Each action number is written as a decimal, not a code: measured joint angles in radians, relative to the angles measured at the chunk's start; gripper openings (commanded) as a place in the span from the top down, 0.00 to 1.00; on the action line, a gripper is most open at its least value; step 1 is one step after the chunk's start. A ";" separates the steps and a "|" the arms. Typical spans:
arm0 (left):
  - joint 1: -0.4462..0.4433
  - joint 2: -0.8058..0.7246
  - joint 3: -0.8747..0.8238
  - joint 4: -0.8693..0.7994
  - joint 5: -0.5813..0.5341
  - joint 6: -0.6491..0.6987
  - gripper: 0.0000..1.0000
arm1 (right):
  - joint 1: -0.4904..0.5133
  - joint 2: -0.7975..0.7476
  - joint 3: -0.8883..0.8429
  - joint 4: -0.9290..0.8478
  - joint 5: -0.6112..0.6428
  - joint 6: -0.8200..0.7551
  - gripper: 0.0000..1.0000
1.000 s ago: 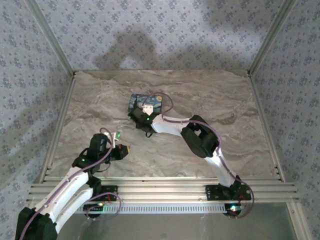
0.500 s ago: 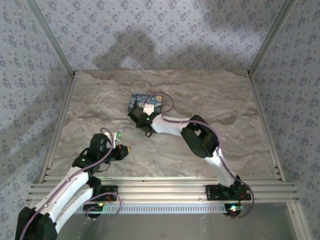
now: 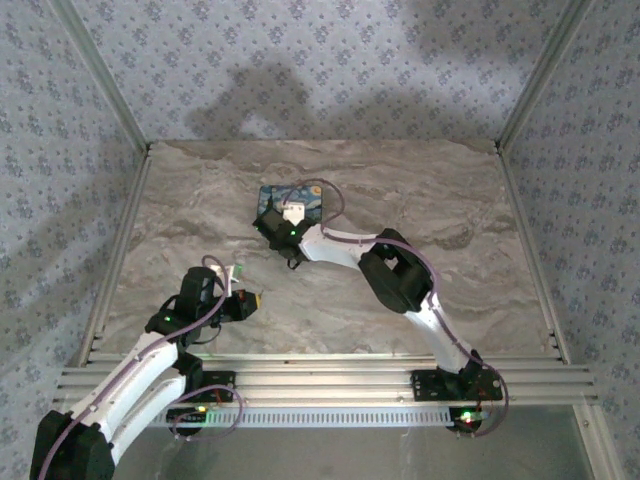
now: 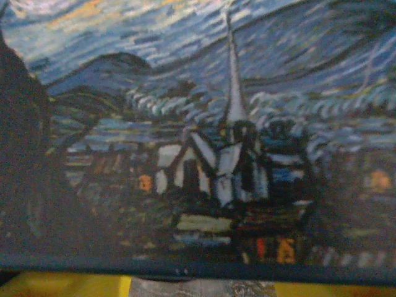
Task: Unlock the padlock with the key
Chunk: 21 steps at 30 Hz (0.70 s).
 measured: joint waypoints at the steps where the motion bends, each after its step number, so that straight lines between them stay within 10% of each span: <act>1: 0.000 0.004 0.000 -0.001 0.000 0.003 1.00 | -0.001 0.007 0.005 0.000 0.000 -0.003 0.44; 9: 0.000 0.013 0.000 -0.001 0.003 0.006 1.00 | -0.023 0.019 0.011 -0.009 -0.003 -0.040 0.76; 21: 0.000 0.034 -0.003 0.054 0.045 0.038 1.00 | -0.068 -0.076 -0.071 -0.015 -0.139 -0.163 0.96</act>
